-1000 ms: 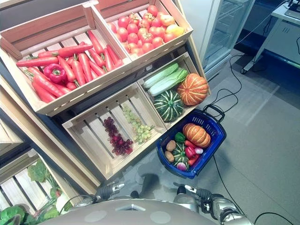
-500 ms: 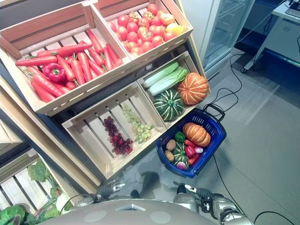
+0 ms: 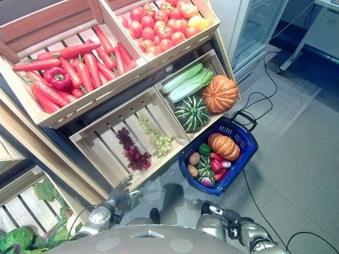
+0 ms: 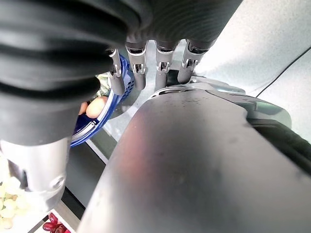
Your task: Pick up fruits and vegetables into the basket
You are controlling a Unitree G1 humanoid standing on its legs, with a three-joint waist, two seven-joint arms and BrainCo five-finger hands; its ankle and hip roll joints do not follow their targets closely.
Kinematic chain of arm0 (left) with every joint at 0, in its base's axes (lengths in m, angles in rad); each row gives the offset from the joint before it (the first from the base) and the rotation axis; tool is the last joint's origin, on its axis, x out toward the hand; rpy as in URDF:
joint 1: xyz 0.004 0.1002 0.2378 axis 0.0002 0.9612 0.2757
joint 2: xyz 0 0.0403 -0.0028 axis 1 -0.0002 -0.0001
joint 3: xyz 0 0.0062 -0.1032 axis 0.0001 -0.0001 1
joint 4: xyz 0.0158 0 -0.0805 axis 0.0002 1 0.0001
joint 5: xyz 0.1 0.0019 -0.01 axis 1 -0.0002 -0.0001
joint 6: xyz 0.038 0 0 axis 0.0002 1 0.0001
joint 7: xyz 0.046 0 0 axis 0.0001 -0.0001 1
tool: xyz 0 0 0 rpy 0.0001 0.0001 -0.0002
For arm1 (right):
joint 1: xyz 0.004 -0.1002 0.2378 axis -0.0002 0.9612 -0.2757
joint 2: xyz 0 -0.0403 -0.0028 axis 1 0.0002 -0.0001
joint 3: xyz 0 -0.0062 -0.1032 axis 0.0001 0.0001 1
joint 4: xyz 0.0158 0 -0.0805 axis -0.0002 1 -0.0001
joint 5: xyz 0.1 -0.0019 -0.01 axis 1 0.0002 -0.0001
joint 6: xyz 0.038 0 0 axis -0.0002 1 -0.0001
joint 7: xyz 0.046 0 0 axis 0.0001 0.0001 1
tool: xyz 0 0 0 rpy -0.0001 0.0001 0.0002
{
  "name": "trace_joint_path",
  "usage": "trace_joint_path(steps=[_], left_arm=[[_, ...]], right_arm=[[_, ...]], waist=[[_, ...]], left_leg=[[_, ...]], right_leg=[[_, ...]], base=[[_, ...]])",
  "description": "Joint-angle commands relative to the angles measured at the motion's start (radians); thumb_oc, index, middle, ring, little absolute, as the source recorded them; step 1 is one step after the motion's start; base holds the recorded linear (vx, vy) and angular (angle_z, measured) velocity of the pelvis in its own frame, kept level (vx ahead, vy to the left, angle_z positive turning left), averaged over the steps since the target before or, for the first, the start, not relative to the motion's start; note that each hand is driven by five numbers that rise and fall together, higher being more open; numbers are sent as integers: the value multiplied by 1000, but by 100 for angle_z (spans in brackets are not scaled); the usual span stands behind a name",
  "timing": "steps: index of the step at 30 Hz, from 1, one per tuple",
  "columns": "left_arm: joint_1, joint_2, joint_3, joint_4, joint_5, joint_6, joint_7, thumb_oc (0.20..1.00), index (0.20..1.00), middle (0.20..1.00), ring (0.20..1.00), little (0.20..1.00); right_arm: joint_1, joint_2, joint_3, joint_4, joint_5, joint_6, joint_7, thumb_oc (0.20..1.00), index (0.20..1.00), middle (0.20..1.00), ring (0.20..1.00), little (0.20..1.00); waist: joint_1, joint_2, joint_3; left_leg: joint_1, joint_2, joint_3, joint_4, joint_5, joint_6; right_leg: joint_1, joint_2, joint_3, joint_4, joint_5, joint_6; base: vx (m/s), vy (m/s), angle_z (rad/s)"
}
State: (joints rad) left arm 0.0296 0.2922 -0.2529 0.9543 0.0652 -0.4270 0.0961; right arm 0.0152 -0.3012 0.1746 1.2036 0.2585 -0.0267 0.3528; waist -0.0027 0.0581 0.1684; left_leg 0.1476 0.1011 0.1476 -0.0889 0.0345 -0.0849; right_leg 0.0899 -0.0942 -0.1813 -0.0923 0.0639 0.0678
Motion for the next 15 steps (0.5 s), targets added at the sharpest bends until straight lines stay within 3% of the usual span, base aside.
trace_joint_path(steps=[1, 2, 4, 6, 9, 11, 12, 15], left_arm=[[-88, 114, -63, -103, 304, -47, 249, 1000, 1000, 1000, 1000, 1000], [-90, 119, -65, -109, 320, -44, 266, 1000, 1000, 1000, 1000, 1000], [-132, 195, -95, -196, 455, 37, 394, 1000, 1000, 1000, 1000, 1000], [-158, 233, -99, -220, 485, 78, 455, 1000, 1000, 1000, 1000, 1000], [-197, 282, -90, -239, 531, 135, 520, 1000, 1000, 1000, 1000, 1000], [-201, 287, -90, -238, 546, 142, 536, 1000, 1000, 1000, 1000, 1000], [-217, 310, -92, -231, 606, 182, 607, 1000, 1000, 1000, 1000, 1000], [-226, 319, -94, -224, 585, 213, 638, 1000, 1000, 1000, 1000, 1000]], right_arm=[[-44, -1, 65, -44, 41, -51, 15, 1000, 1000, 1000, 1000, 1000], [-44, -3, 66, -49, 42, -52, 15, 1000, 1000, 1000, 1000, 1000], [-46, -45, 79, -118, 55, -51, 16, 1000, 1000, 1000, 1000, 1000], [-45, -72, 82, -157, 53, -59, 15, 1000, 1000, 1000, 1000, 1000], [-45, -111, 92, -243, 62, -45, -3, 1000, 1000, 1000, 1000, 1000], [-45, -116, 92, -256, 63, -41, -7, 1000, 1000, 1000, 1000, 1000], [-50, -144, 98, -319, 67, -23, -17, 1000, 1000, 1000, 1000, 1000], [-50, -166, 102, -360, 70, -14, -19, 1000, 1000, 1000, 1000, 1000]], waist=[[-13, -7, 65], [-14, -6, 66], [-32, 15, 95], [-44, 27, 113], [-59, 44, 149], [-62, 46, 154], [-75, 54, 180], [-87, 57, 201]], left_leg=[[-69, -32, -42, 79, -87, 59], [-72, -33, -42, 80, -86, 59], [-98, -36, -44, 75, -75, 55], [-118, -41, -43, 75, -68, 52], [-171, -47, -37, 105, -61, 44], [-181, -48, -36, 113, -61, 43], [-224, -54, -27, 152, -60, 37], [-251, -56, -21, 183, -63, 34]], right_leg=[[-55, -74, -34, 226, -172, 38], [-59, -75, -32, 231, -174, 37], [-107, -84, -29, 262, -184, 36], [-138, -89, -22, 275, -186, 35], [-193, -95, -12, 302, -189, 30], [-202, -96, -10, 307, -189, 29], [-243, -97, 3, 326, -188, 24], [-273, -97, 16, 351, -195, 19]], base=[[-1, 57, 8], [-14, 87, 4], [-55, 101, 0], [-62, 88, 5], [-71, 53, 0], [-50, 40, -5], [-56, 57, -6], [-19, 27, -8]])
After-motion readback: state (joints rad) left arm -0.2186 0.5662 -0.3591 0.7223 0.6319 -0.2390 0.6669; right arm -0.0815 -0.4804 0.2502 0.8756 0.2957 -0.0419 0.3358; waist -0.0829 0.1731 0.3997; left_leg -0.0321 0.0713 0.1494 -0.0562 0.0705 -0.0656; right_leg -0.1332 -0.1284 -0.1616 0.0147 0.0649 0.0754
